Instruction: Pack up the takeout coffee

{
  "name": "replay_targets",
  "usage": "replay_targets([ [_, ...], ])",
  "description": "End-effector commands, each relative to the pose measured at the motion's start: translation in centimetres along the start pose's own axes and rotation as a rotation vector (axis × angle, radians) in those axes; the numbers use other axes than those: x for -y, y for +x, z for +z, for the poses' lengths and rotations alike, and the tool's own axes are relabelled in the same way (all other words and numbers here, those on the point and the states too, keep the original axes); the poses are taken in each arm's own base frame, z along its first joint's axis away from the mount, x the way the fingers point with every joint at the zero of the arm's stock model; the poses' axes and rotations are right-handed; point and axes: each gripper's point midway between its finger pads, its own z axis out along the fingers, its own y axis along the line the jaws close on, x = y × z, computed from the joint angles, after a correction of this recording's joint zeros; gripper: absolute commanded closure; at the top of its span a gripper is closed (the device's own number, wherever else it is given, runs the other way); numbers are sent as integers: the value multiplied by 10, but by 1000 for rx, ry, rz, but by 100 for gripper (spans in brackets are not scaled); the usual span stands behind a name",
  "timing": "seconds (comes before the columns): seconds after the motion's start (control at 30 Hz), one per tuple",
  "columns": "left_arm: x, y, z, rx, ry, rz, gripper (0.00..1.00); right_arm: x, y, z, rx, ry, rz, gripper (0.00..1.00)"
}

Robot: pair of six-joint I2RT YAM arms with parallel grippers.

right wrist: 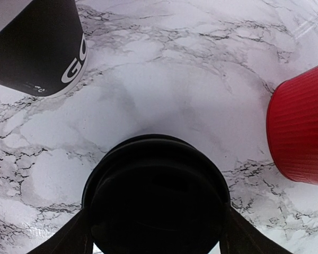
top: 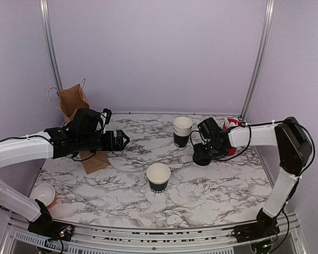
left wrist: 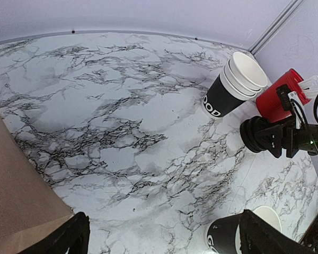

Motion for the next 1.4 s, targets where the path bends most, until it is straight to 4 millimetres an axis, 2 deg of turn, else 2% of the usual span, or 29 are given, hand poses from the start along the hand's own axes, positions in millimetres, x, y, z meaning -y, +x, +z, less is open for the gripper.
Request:
replay_targets([
  [0.0, 1, -10, -8, 19, -2, -10, 1, 1, -12, 1, 19, 24, 8, 23],
  [0.23, 1, -11, -7, 17, -3, -9, 1, -1, -13, 0, 17, 40, -13, 24],
  [0.53, -1, -11, -7, 18, -6, -9, 1, -4, -32, -19, 57, 26, -16, 35],
  [0.87, -1, -11, -6, 17, -5, -7, 1, -1, -45, -41, 93, 25, -12, 36],
  [1.37, 0, -11, -4, 11, -1, -6, 1, -1, -46, -54, 101, 33, -26, 36],
])
